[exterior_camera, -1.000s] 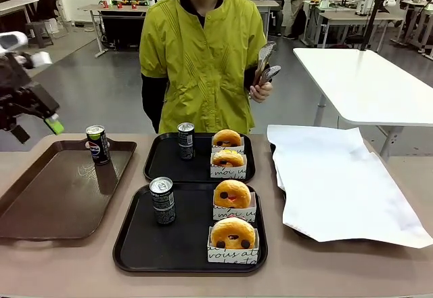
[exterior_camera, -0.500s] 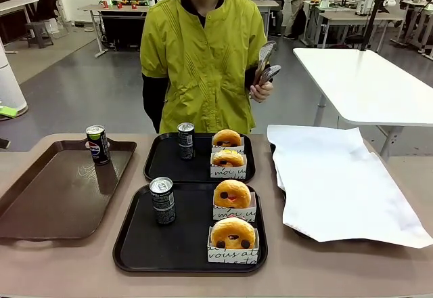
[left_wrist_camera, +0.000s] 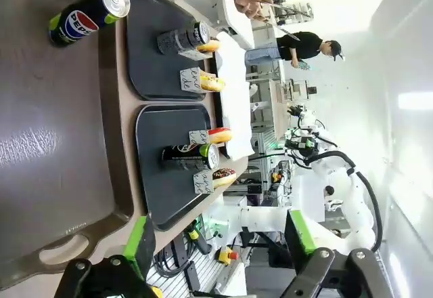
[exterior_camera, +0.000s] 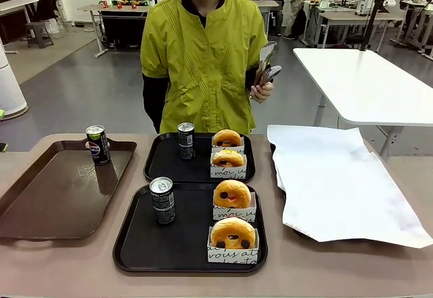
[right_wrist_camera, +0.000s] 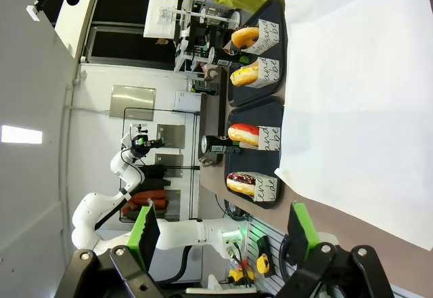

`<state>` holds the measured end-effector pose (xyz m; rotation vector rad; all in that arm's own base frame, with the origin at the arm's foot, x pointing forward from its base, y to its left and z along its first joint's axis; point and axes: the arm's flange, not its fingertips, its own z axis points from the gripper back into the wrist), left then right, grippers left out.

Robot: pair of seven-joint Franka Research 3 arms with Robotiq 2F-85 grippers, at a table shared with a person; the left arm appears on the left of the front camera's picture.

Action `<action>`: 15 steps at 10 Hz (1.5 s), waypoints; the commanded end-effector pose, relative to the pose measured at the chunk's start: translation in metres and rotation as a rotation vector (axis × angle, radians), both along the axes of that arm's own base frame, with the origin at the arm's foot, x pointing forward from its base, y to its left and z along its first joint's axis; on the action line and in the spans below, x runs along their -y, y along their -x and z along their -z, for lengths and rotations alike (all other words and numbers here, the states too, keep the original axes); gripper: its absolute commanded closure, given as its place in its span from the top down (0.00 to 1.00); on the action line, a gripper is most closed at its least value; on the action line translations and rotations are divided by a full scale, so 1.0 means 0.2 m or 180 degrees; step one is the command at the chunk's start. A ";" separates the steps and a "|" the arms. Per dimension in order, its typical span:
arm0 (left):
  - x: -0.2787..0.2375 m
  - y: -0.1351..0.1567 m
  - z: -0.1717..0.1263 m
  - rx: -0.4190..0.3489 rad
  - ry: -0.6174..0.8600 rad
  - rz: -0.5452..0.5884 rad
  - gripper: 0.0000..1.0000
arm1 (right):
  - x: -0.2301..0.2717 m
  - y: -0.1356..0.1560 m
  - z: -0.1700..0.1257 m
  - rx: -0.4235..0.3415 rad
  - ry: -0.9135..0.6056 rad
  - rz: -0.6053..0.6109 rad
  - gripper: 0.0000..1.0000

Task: Set up donuts and drinks on trays.
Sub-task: Pick up one Pepsi coke from the Handle tray and place it on the Flat Tray without a Pepsi coke.

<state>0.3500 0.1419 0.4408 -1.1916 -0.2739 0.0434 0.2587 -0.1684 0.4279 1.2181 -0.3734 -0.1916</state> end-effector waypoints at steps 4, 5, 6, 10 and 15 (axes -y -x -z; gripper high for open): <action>-0.10 -0.10 -0.01 -0.0548 0.0536 0.0287 1.00 | 0.00 -0.01 0.00 0.0065 -0.0033 -0.0017 1.00; -0.18 -0.13 0.03 -0.0776 0.0842 0.0506 1.00 | 0.00 -0.01 0.00 0.0065 -0.0033 -0.0017 1.00; -0.22 -0.15 0.08 -0.0910 0.0940 0.0522 1.00 | 0.00 -0.01 0.00 0.0065 -0.0033 -0.0017 1.00; -0.35 -0.15 0.26 -0.0891 0.0939 0.0386 1.00 | 0.00 -0.01 0.00 0.0065 -0.0033 -0.0017 1.00; -0.43 -0.14 0.32 -0.0607 0.1093 0.0526 1.00 | 0.00 -0.01 0.00 0.0065 -0.0033 -0.0017 1.00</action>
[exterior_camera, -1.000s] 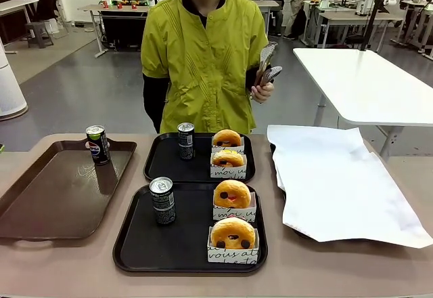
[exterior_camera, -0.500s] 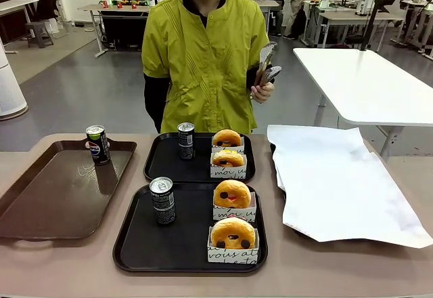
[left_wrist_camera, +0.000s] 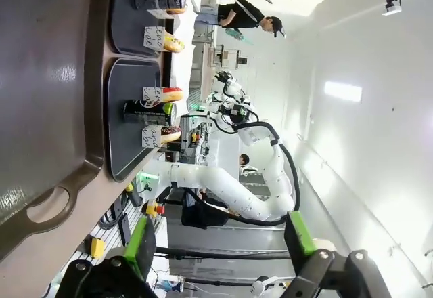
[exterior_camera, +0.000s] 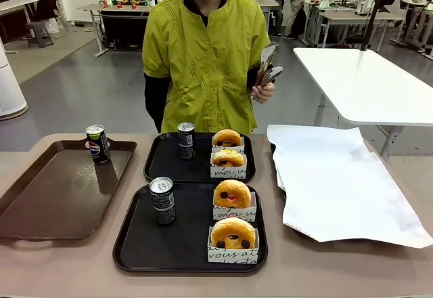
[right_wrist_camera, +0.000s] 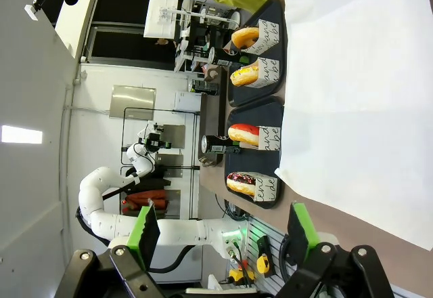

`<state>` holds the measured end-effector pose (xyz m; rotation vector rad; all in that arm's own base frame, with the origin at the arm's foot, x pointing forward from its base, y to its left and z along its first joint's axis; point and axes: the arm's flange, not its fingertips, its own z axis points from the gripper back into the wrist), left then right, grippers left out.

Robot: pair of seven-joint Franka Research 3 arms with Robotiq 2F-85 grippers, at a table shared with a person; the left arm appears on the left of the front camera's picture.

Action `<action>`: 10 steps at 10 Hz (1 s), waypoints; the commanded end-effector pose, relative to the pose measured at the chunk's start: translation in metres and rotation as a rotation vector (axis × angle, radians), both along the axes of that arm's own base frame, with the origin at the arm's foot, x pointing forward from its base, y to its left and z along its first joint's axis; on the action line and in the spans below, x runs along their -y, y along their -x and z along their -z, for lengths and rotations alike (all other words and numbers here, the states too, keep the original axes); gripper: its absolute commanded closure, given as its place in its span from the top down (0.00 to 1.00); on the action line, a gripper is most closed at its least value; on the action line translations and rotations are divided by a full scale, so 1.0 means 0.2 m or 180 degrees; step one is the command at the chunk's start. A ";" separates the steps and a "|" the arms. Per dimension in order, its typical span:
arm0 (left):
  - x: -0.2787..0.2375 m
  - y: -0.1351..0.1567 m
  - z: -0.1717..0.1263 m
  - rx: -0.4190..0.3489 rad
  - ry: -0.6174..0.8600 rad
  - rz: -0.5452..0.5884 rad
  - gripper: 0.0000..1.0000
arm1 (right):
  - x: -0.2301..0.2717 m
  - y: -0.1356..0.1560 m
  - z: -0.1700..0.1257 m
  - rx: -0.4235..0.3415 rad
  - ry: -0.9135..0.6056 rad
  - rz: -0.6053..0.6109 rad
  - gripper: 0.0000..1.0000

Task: Set up donuts and drinks on trays.
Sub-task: Pick up one Pepsi coke from the Handle tray and place it on the Flat Tray without a Pepsi coke.

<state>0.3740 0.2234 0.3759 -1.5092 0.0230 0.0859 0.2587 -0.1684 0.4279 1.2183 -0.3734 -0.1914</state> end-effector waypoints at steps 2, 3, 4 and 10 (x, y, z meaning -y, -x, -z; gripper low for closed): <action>0.00 0.00 0.00 0.0000 0.0000 0.0000 1.00 | 0.00 -0.01 0.00 0.0064 -0.0033 -0.0016 1.00; 0.00 0.00 0.00 0.0000 0.0000 0.0000 1.00 | 0.00 -0.01 0.00 0.0064 -0.0033 -0.0016 1.00; 0.00 0.00 0.00 0.0000 0.0000 0.0000 1.00 | 0.00 -0.01 0.00 0.0064 -0.0033 -0.0016 1.00; 0.00 0.00 0.00 0.0000 0.0000 0.0000 1.00 | 0.00 -0.01 0.00 0.0064 -0.0033 -0.0016 1.00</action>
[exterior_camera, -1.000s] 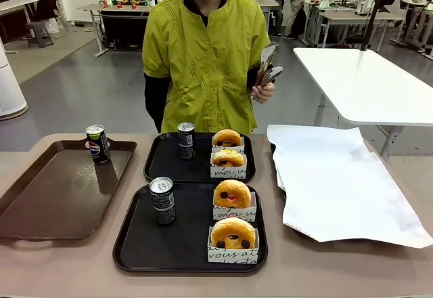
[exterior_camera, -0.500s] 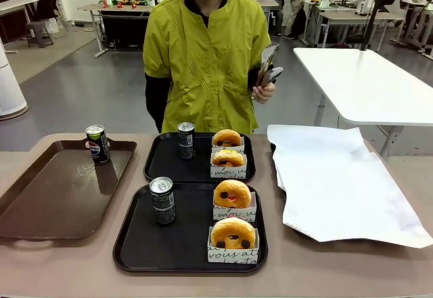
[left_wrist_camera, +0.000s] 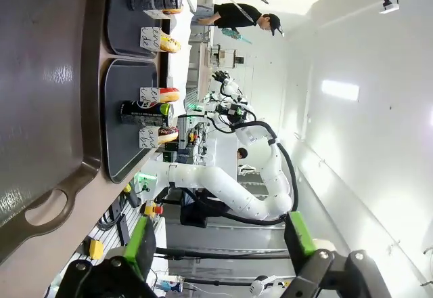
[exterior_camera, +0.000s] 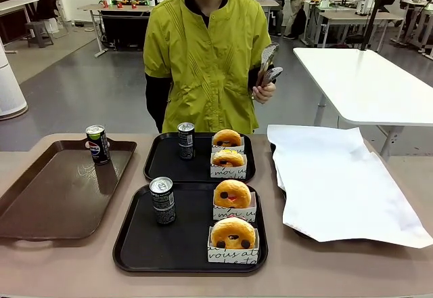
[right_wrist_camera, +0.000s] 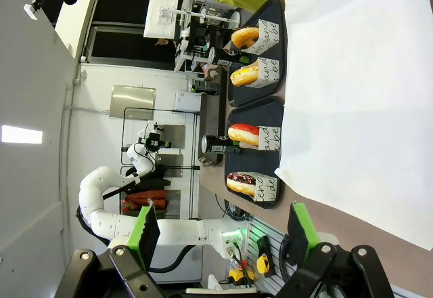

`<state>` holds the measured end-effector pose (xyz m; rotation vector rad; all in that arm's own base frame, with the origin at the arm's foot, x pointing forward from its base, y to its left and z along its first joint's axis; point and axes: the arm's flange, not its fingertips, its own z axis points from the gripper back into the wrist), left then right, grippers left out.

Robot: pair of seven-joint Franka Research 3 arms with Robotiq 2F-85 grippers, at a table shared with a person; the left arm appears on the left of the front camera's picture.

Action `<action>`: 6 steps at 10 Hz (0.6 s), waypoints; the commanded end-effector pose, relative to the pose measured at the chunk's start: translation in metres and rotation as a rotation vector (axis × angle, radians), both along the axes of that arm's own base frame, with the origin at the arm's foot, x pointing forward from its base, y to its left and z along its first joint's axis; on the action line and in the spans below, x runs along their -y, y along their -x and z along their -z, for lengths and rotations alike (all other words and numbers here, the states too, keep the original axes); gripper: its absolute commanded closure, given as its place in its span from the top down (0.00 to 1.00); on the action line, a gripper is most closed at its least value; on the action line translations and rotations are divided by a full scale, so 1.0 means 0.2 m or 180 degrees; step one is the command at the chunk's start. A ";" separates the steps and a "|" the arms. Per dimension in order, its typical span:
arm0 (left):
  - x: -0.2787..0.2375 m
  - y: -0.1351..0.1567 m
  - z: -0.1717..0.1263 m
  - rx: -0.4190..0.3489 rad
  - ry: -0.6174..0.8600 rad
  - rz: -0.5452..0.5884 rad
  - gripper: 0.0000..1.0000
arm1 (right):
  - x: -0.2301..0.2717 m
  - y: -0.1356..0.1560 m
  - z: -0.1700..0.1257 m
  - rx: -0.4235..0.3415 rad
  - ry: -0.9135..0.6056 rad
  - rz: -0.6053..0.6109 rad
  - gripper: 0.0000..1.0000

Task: Set up donuts and drinks on trays.
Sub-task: Pick up one Pepsi coke from the Handle tray and place it on the Flat Tray without a Pepsi coke.

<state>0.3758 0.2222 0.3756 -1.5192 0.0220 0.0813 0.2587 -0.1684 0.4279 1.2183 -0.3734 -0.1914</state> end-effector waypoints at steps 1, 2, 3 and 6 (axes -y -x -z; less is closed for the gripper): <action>-0.01 0.01 0.00 -0.0012 -0.0032 -0.0007 1.00 | 0.00 -0.01 0.00 0.0064 -0.0033 -0.0016 1.00; -0.01 0.01 0.00 -0.0012 -0.0032 -0.0007 1.00 | 0.00 -0.01 0.00 0.0064 -0.0033 -0.0016 1.00; -0.01 0.01 0.00 -0.0012 -0.0032 -0.0007 1.00 | 0.00 -0.01 0.00 0.0064 -0.0033 -0.0016 1.00; -0.01 0.01 0.00 -0.0012 -0.0032 -0.0007 1.00 | 0.00 -0.01 0.00 0.0064 -0.0033 -0.0016 1.00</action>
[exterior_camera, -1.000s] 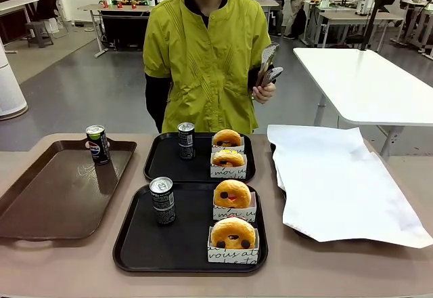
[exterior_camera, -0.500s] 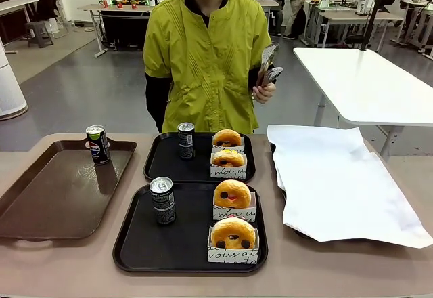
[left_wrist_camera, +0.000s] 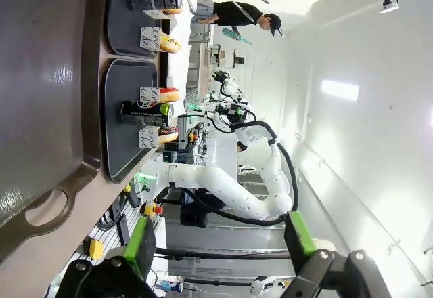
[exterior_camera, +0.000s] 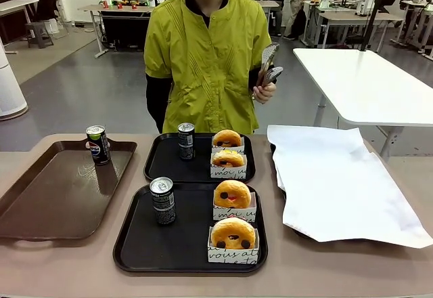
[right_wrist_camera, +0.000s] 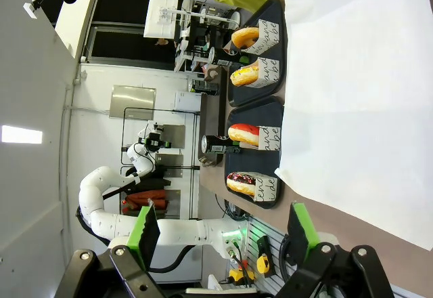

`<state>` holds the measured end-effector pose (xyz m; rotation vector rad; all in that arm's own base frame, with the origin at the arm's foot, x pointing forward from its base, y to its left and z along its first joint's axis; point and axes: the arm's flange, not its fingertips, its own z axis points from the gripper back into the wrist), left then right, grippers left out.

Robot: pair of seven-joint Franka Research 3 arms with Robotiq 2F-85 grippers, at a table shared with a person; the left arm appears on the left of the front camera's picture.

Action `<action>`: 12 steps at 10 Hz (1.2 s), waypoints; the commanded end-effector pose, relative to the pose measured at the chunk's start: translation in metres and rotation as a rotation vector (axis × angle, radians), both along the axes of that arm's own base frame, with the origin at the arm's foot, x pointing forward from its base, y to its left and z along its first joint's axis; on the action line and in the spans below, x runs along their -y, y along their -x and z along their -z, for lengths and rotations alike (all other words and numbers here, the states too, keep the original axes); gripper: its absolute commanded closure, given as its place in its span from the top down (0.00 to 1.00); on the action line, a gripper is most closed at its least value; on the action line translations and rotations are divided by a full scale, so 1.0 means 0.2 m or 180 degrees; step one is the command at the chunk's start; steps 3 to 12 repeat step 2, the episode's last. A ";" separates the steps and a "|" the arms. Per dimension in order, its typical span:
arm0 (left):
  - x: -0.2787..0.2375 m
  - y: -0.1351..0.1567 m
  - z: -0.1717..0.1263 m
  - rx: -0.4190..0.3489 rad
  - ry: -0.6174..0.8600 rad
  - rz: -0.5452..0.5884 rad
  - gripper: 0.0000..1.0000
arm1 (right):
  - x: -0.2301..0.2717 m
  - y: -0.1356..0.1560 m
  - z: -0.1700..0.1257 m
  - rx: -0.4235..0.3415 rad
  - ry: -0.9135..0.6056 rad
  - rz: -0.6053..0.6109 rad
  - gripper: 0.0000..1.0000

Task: Set up donuts and drinks on trays.
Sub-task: Pick up one Pepsi coke from the Handle tray and place it on the Flat Tray without a Pepsi coke.

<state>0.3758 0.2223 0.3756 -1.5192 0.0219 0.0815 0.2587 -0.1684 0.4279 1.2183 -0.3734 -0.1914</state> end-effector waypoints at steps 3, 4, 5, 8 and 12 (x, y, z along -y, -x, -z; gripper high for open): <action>-0.01 0.01 0.00 -0.0012 -0.0031 -0.0006 1.00 | 0.00 -0.01 0.00 0.0064 -0.0033 -0.0016 1.00; -0.01 0.01 0.00 -0.0012 -0.0031 -0.0006 1.00 | 0.00 -0.01 0.00 0.0064 -0.0033 -0.0016 1.00; -0.01 0.01 0.00 -0.0012 -0.0031 -0.0006 1.00 | 0.00 -0.01 0.00 0.0064 -0.0033 -0.0016 1.00; -0.01 0.01 0.00 -0.0012 -0.0031 -0.0006 1.00 | 0.00 -0.01 0.00 0.0064 -0.0033 -0.0016 1.00; -0.01 0.01 0.00 -0.0012 -0.0031 -0.0006 1.00 | 0.00 -0.01 0.00 0.0064 -0.0033 -0.0016 1.00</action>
